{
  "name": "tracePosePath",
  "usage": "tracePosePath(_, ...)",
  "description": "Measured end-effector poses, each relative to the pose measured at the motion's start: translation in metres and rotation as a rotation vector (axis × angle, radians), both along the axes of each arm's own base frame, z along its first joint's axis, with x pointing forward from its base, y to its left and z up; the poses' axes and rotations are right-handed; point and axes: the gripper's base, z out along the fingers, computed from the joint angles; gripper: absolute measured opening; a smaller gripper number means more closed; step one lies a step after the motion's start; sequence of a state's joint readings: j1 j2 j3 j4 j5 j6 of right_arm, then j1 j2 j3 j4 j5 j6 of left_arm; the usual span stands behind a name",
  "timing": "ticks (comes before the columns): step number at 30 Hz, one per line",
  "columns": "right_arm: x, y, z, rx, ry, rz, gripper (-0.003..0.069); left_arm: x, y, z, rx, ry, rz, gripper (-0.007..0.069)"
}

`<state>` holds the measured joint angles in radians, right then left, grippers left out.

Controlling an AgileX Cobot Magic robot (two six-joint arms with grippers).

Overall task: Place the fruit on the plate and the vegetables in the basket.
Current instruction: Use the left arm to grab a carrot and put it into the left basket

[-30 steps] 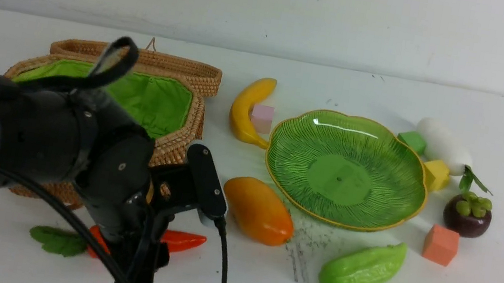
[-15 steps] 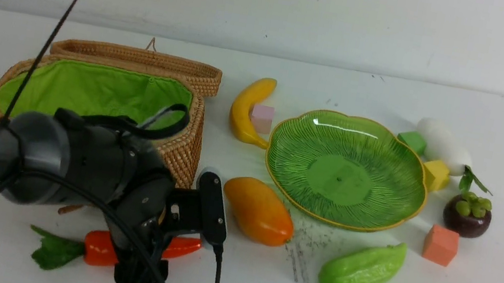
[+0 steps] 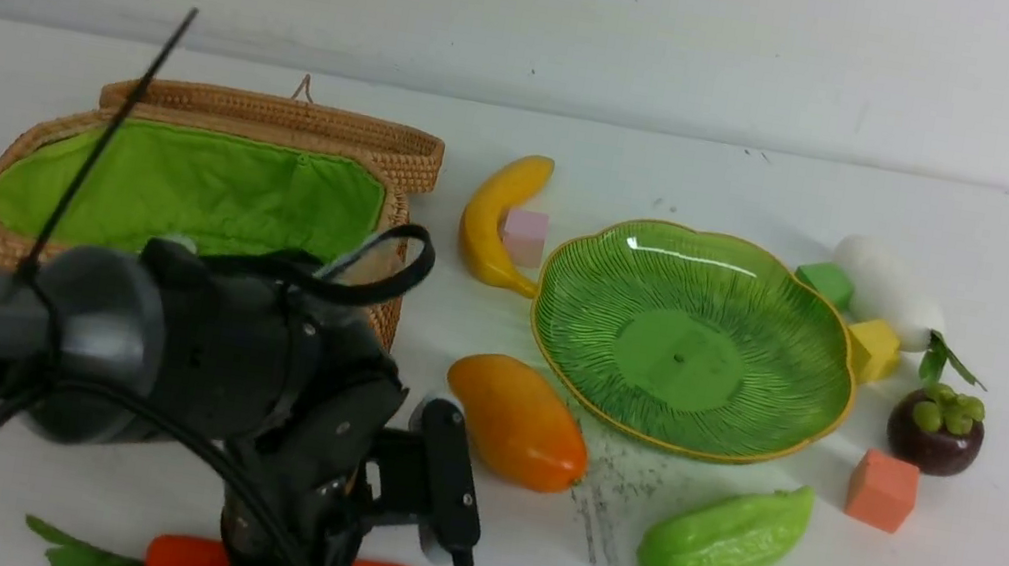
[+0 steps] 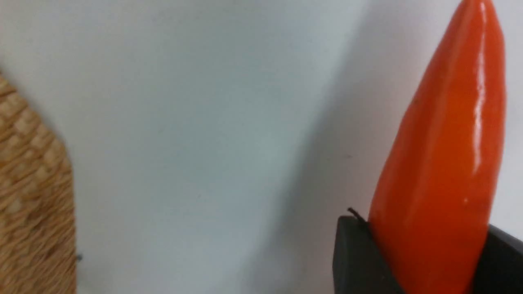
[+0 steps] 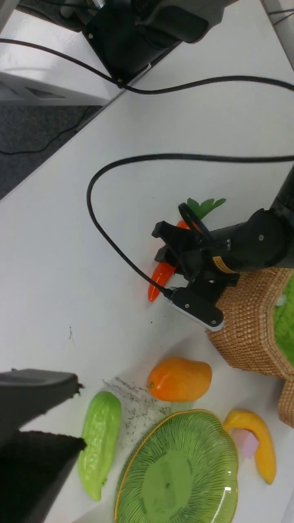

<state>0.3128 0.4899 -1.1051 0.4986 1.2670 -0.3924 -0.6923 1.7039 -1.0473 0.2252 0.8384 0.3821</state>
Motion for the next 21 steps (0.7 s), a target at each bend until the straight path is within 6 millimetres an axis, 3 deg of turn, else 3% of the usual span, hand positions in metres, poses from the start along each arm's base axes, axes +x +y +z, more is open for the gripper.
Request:
tracePosePath(4,0.000,0.000,0.000,0.000,0.000,0.000,0.0170,0.000,0.012,0.056,-0.032,-0.155,0.049,0.0285)
tracePosePath(5,0.000,0.000,0.000,0.000,0.000,0.000,0.0170,0.001,0.020,0.078,-0.031,-0.243,0.047,0.0285)
tracePosePath(11,0.001,0.000,0.001,0.006,-0.008,-0.004,0.0170,0.022,0.059,0.140,0.001,-0.622,0.003,0.0285)
tracePosePath(16,0.001,0.000,0.002,0.011,-0.019,-0.011,0.0171,0.052,0.085,0.145,-0.002,-0.762,0.005,0.0285)
tracePosePath(21,0.002,0.000,0.003,0.022,-0.033,-0.018,0.0178,0.082,0.098,0.125,-0.024,-0.784,0.004,0.0285)
